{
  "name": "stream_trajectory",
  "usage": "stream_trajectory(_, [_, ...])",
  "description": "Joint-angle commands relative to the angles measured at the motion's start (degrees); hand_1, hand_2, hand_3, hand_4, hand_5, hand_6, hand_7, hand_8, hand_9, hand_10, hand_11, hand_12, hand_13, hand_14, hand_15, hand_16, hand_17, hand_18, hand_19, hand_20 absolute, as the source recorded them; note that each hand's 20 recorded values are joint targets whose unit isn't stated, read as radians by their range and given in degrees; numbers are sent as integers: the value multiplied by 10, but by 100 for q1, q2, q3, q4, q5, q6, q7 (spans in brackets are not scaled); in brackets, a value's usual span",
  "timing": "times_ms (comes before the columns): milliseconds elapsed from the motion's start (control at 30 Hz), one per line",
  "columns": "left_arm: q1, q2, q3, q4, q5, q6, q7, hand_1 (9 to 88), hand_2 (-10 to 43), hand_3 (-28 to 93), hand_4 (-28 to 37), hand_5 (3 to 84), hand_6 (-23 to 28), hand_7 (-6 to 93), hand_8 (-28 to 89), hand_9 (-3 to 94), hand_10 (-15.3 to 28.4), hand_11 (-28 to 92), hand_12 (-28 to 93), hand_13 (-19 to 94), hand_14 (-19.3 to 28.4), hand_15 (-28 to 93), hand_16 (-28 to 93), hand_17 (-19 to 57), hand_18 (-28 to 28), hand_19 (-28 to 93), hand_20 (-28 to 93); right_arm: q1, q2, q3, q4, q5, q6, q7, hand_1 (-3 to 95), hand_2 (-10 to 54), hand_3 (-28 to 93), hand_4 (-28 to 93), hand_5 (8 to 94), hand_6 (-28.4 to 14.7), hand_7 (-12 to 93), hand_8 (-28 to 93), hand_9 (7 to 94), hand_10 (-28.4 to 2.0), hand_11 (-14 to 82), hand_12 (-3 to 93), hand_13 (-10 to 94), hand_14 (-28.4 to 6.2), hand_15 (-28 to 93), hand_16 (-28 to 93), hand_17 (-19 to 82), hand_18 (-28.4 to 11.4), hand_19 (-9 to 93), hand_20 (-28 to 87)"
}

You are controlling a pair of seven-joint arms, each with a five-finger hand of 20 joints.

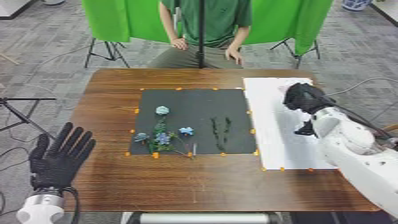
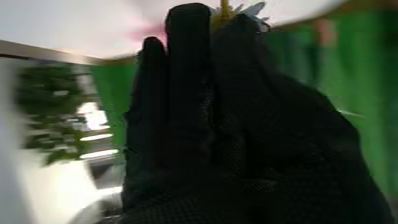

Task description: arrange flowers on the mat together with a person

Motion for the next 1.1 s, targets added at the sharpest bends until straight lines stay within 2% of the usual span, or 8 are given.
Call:
stream_trajectory(33, [-11,-43,34,52,36,-8,-153,245,119,696,-283,437,58,91,-93,401,139,151,76,283,157,297,-68,-28,118,251,115,412,-470,-488,-846,580,-243,-715,687,-95,590,-283,595,25,428,-41,723,-70,71,372,698,-5,200,424,361,-54,786,137])
stream_trajectory(200, [-153,-33,90,99,62,6,-234,244,119,696,-283,437,58,91,-93,401,140,151,76,283,157,297,-68,-29,118,252,115,979,-675,-1583,-522,-42,-292,-962,683,-95,592,-283,587,26,415,-50,711,-68,70,363,684,-11,180,415,361,-59,745,168])
stream_trajectory(400, [-17,-65,-6,67,124,56,-226,243,119,696,-283,437,57,91,-93,401,140,152,76,283,156,297,-68,-29,118,253,115,952,-756,-1804,-386,-502,-424,-1082,684,-95,591,-283,584,26,409,-48,708,-69,68,361,682,-10,175,413,361,-59,736,174])
stream_trajectory(633, [3,-70,0,54,66,69,-190,243,118,697,-283,437,58,92,-93,402,140,152,75,285,153,293,-69,-27,118,253,114,850,-742,-1866,-484,-496,-355,-904,681,-95,595,-283,578,27,378,-52,675,-70,104,323,674,-11,169,415,362,-59,734,172])
stream_trajectory(733, [46,-75,-27,35,56,75,-168,243,118,697,-283,437,58,91,-93,402,141,152,75,285,153,292,-69,-27,118,253,114,820,-759,-1852,-489,-467,-415,-904,679,-95,592,-283,577,26,359,-60,656,-74,135,289,666,-13,169,411,367,-67,686,217])
stream_trajectory(867, [29,-80,-17,48,40,75,-159,243,119,697,-283,437,58,92,-93,402,142,151,75,285,154,294,-68,-28,118,254,114,760,-730,-1806,-546,-424,-438,-871,660,-95,596,-283,566,28,331,-115,620,-85,192,222,647,-16,158,398,392,-85,526,323])
stream_trajectory(967, [46,-79,-19,42,33,61,-151,244,119,696,-283,438,58,92,-93,402,142,151,75,286,154,294,-68,-28,118,254,114,708,-695,-1773,-598,-412,-328,-819,621,-95,646,-283,533,26,285,-174,581,-90,162,176,622,-30,168,357,384,-87,491,340])
stream_trajectory(1100, [105,-103,-45,23,38,57,-125,243,119,697,-283,438,58,92,-93,402,140,151,75,286,155,297,-68,-28,118,254,114,618,-662,-1638,-687,-410,-216,-792,588,-95,691,-283,505,39,242,-167,557,-53,102,147,611,-41,176,295,363,-98,498,353])
